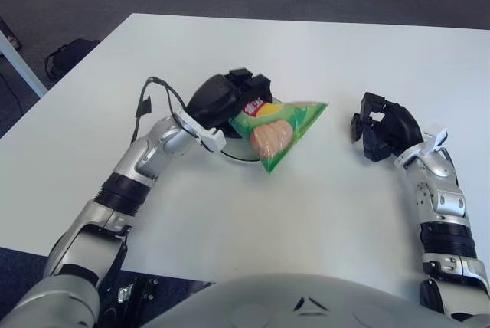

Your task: Put the snack into the plate.

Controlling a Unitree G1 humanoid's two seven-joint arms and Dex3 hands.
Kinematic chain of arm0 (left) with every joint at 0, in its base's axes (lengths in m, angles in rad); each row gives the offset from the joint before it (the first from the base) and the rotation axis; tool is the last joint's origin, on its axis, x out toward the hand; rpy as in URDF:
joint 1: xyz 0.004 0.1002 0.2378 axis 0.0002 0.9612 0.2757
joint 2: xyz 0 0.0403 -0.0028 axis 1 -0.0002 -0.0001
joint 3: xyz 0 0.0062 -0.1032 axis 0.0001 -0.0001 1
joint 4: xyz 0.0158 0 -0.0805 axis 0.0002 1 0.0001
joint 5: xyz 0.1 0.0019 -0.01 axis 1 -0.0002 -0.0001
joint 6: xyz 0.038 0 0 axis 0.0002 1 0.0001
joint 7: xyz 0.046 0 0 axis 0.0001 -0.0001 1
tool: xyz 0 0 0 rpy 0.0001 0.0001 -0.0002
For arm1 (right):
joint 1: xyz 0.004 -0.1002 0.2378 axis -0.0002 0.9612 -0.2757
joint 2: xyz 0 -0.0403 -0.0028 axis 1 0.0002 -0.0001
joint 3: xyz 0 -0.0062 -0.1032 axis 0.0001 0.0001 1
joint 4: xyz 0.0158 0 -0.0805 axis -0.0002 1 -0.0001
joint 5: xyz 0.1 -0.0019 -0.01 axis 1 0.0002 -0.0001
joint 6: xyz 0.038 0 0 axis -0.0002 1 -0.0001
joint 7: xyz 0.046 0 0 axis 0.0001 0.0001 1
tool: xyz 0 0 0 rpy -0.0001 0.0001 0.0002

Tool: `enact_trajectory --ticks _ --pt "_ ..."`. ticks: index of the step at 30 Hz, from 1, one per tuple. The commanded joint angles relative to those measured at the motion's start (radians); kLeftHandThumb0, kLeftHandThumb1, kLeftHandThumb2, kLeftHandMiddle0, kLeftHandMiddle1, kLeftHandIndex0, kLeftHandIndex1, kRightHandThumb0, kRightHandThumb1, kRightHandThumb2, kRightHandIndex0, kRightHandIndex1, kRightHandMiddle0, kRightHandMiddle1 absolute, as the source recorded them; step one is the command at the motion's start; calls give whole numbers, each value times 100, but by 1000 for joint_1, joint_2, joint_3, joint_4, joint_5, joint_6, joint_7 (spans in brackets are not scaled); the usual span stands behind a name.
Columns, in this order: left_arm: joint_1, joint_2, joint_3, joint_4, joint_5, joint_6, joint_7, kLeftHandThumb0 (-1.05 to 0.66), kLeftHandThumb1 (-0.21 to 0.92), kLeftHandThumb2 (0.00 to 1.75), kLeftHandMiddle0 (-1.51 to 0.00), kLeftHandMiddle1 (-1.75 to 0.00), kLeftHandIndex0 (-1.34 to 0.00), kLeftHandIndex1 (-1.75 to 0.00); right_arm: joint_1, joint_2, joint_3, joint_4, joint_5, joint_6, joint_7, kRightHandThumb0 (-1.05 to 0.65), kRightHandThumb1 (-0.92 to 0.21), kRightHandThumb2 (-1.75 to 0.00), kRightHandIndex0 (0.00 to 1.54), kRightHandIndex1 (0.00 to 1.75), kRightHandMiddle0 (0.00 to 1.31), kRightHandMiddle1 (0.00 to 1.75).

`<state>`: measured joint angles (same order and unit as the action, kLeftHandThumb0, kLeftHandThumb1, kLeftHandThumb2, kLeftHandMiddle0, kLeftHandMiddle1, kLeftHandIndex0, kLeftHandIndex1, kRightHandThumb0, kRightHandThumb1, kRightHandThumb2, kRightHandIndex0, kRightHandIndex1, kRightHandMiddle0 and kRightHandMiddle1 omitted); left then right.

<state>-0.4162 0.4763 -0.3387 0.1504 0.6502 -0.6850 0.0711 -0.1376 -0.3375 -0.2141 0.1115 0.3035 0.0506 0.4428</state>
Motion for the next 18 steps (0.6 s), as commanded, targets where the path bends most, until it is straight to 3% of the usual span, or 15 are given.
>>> enact_trajectory --ticks 1,18 --pt "-9 7 -19 33 66 -10 9 0 7 159 -81 -170 -57 -175 6 -1 -1 -20 0 9 -4 -1 7 -175 88 171 72 175" --pt "-31 11 -69 54 262 22 108 0 5 162 -81 -173 -58 -175 14 1 -1 -24 3 11 -5 -1 7 -175 88 171 71 175"
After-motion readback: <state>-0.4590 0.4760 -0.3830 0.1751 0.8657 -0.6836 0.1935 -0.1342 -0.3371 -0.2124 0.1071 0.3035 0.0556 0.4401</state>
